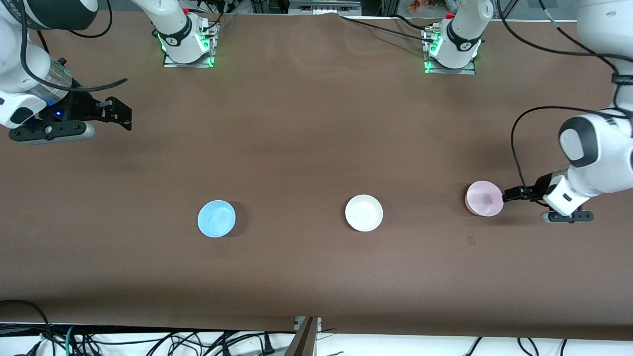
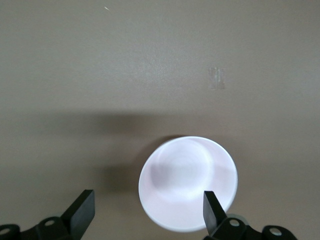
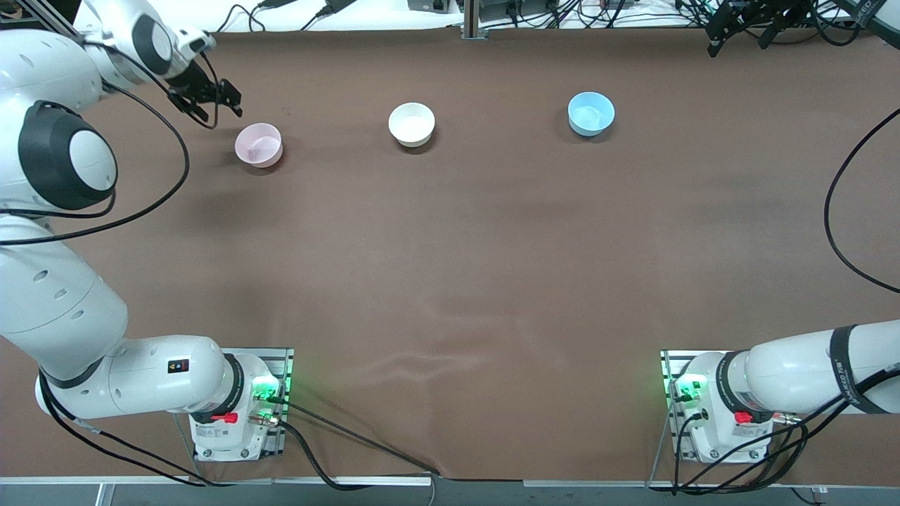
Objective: Stack pink and blue bowls on white bowl
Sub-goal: 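Grasp the pink bowl rim with the left gripper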
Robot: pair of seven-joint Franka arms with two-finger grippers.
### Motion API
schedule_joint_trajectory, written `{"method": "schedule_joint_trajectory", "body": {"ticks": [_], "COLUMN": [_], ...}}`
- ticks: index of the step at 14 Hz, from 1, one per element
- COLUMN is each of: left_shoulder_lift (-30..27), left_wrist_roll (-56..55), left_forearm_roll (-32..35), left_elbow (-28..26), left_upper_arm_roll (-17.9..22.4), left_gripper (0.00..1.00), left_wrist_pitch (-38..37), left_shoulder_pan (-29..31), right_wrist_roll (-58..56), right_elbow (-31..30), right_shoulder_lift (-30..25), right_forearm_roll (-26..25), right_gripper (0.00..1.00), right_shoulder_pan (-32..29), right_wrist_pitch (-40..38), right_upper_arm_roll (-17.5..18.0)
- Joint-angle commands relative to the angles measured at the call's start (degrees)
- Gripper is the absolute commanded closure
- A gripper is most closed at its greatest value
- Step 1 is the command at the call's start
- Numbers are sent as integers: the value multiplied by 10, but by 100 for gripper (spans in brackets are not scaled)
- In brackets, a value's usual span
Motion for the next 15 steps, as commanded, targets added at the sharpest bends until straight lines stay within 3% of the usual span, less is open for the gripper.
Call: {"method": "schedule_joint_trajectory", "body": {"ticks": [1,4,6,9,11,15], "left_shoulder_lift": [11,27,29,29,29,31], "left_wrist_roll": [54,92,95,97,97,105], "left_forearm_roll": [-36,-82,-92,-95,-95,-101], "left_elbow": [-33,-42,-43,-46,-50,-46], "left_upper_arm_roll": [1,1,2,5,5,5], "left_gripper": [10,14,26,61,100,100], "left_wrist_pitch": [57,71,70,69,69,65], "left_shoulder_pan": [0,4,6,9,10,13], "right_wrist_roll": [0,0,0,0,0,0], "right_elbow": [10,10,10,10,10,10], "right_shoulder_lift": [4,4,5,5,4,5], "right_forearm_roll": [9,10,10,10,10,10], "right_gripper": [0,0,0,0,0,1], "right_shoulder_pan": [-6,-6,-6,-6,-6,-6], "right_wrist_pitch": [-10,-10,-10,-10,-10,-10], "right_upper_arm_roll": [1,1,1,1,1,1]}}
